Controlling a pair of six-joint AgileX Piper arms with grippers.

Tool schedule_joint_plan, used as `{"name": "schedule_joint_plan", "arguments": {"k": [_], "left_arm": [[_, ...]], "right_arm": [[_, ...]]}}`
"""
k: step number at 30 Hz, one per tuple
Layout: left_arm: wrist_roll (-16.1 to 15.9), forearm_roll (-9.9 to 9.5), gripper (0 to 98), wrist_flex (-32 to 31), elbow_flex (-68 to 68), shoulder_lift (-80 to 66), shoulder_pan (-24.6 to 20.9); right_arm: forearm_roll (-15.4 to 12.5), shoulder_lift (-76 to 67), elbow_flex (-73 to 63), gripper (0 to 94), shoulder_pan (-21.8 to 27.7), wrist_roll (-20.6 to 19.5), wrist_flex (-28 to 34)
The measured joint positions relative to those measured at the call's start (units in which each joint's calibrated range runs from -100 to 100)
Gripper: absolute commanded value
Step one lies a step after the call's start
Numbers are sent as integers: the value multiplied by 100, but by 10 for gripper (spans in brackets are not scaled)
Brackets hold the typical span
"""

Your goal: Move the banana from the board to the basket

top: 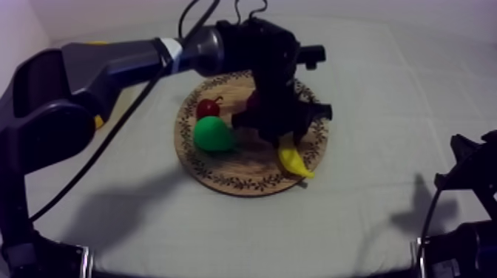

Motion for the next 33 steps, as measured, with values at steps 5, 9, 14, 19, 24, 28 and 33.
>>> {"name": "schedule_joint_plan", "arguments": {"k": [5,9,14,19,24,28,33], "left_arm": [[71,-222,296,228,38,-302,-21],[150,-410,298,344,299,-819,-147],[188,-632,304,523,831,-1655,-488],[108,-833,311,621,1477,-2540,-1024],[-34,-913,314,646,2142,-3341,-1685],[-201,-990,317,646,2586,-3843,-2269],[-390,-1096,317,591,3019,-4155,-2984]], "right_arm": [[0,0,0,6,0,0,0],[0,0,0,6,0,0,0],[0,0,0,6,0,3,0],[0,0,0,6,0,2,0],[0,0,0,6,0,2,0],[0,0,0,6,0,2,0],[0,0,0,6,0,0,0]]}}
